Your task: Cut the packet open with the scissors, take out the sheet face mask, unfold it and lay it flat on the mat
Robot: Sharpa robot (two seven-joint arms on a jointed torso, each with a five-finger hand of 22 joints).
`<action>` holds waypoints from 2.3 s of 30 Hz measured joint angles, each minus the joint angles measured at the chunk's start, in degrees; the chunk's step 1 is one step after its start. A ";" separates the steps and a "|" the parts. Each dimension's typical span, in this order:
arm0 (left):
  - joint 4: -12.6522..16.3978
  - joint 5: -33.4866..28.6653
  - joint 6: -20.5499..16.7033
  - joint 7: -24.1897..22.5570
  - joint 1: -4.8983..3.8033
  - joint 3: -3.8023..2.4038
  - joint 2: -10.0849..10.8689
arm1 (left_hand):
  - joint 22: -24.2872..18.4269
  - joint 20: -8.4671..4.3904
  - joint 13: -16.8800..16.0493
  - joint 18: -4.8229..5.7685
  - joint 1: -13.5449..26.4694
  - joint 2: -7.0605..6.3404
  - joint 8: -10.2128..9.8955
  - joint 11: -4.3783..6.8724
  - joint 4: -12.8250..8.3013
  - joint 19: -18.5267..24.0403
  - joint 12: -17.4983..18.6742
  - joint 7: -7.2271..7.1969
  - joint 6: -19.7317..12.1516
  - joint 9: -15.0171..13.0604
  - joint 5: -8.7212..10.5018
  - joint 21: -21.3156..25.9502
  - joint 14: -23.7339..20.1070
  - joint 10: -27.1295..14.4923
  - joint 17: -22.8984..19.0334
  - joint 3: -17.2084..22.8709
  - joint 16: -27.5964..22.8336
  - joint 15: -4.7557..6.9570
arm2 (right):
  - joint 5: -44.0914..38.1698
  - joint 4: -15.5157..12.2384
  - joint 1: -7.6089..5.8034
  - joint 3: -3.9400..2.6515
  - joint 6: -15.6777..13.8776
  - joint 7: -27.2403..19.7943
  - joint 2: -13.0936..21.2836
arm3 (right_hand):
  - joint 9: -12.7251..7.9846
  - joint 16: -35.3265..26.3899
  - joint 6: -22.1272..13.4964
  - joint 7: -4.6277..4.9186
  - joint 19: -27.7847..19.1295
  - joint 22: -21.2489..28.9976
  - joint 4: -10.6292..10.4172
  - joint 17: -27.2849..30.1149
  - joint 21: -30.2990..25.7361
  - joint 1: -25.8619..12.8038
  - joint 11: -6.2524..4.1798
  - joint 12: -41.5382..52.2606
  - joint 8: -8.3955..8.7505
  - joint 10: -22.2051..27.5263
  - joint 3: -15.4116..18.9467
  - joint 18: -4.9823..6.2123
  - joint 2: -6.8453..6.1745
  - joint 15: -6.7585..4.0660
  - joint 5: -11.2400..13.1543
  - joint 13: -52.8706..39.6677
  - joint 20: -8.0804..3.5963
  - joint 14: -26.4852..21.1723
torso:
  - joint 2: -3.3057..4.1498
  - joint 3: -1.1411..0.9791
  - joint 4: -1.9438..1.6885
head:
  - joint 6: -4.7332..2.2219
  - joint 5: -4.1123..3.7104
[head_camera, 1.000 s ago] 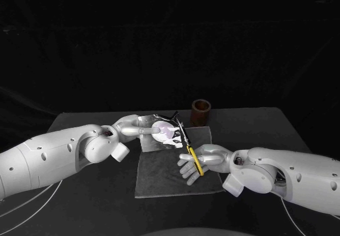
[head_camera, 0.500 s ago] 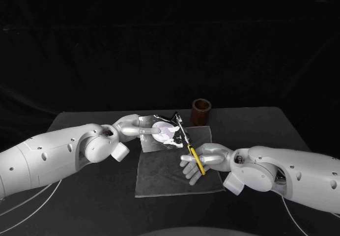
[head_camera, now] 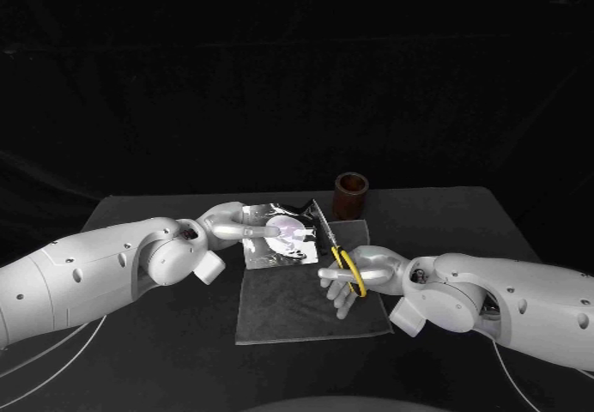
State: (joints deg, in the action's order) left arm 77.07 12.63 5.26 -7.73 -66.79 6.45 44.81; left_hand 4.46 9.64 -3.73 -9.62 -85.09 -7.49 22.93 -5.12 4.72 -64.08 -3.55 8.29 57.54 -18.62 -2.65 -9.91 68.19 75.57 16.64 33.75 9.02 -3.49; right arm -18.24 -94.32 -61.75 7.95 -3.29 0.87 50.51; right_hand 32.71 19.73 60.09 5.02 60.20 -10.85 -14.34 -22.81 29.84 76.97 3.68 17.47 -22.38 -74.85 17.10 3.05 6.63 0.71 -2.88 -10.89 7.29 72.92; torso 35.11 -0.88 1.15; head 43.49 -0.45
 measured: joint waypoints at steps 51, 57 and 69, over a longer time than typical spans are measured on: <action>-0.28 -1.56 0.05 0.28 0.01 0.00 0.38 | 0.02 0.00 0.03 0.41 0.35 0.24 -0.01 -0.03 -0.40 0.00 0.05 0.12 0.12 -0.01 -0.01 -0.23 0.00 -0.03 0.08 0.39 0.00 -0.01 | -1.30 -6.17 3.44 0.37 7.02 -1.25 6.91 | -4.55 -14.01 -25.47 5.02 -17.38 6.91 -2.41 8.42 -15.28 -5.54 10.66 -13.08 14.63 28.11 -0.26 -0.02 -6.81 11.36 0.00 7.17 8.82 -30.27 | 0.01 -0.03 -0.01 | -0.41 -0.47; -0.30 -1.76 0.08 0.28 0.01 0.00 0.37 | 0.02 0.00 0.03 0.40 0.32 0.28 0.00 -0.03 -0.39 0.00 0.05 0.12 0.12 -0.01 -0.01 -0.23 -0.01 -0.03 0.08 0.39 0.00 -0.01 | -1.18 -5.53 3.50 0.37 7.91 -1.19 6.17 | -5.67 -14.37 -29.18 4.53 -18.71 6.95 -2.63 9.86 -16.89 -9.17 11.18 -13.09 13.98 31.07 -6.39 -0.02 -11.72 11.37 0.00 7.17 8.81 -33.93 | 0.01 -0.03 -0.04 | -0.37 -0.37; -0.06 -1.87 0.14 0.28 0.01 0.00 0.33 | 0.01 0.00 0.04 0.41 0.32 0.27 -0.01 -0.03 -0.64 0.00 0.05 0.10 0.10 -0.01 0.01 -0.23 0.00 -0.04 0.15 0.63 -0.22 -0.01 | -0.36 -3.55 3.32 0.36 8.58 -1.16 4.35 | -6.84 -14.42 -32.04 4.03 -19.02 6.94 -2.70 10.03 -17.40 -9.79 11.17 -13.09 13.98 31.66 -7.41 -0.01 -12.77 11.86 0.00 7.17 8.89 -34.67 | 0.04 0.00 -0.07 | -0.18 -0.22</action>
State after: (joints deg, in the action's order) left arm 77.01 10.76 5.40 -7.45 -66.78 6.45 45.14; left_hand 4.48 9.64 -3.69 -9.21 -84.77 -7.21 22.92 -5.16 4.08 -64.08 -3.49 8.39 57.64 -18.62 -2.64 -10.14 68.18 75.53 16.78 34.39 8.80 -3.50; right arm -18.60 -97.87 -58.42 8.31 5.30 -0.29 54.86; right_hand 25.87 5.31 28.06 9.05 41.19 -3.91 -17.04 -12.78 12.43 67.18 14.85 4.38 -8.40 -43.19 9.69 3.04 -6.15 12.57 -2.88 -3.72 16.18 38.25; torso 35.16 -0.88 1.08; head 43.32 -0.67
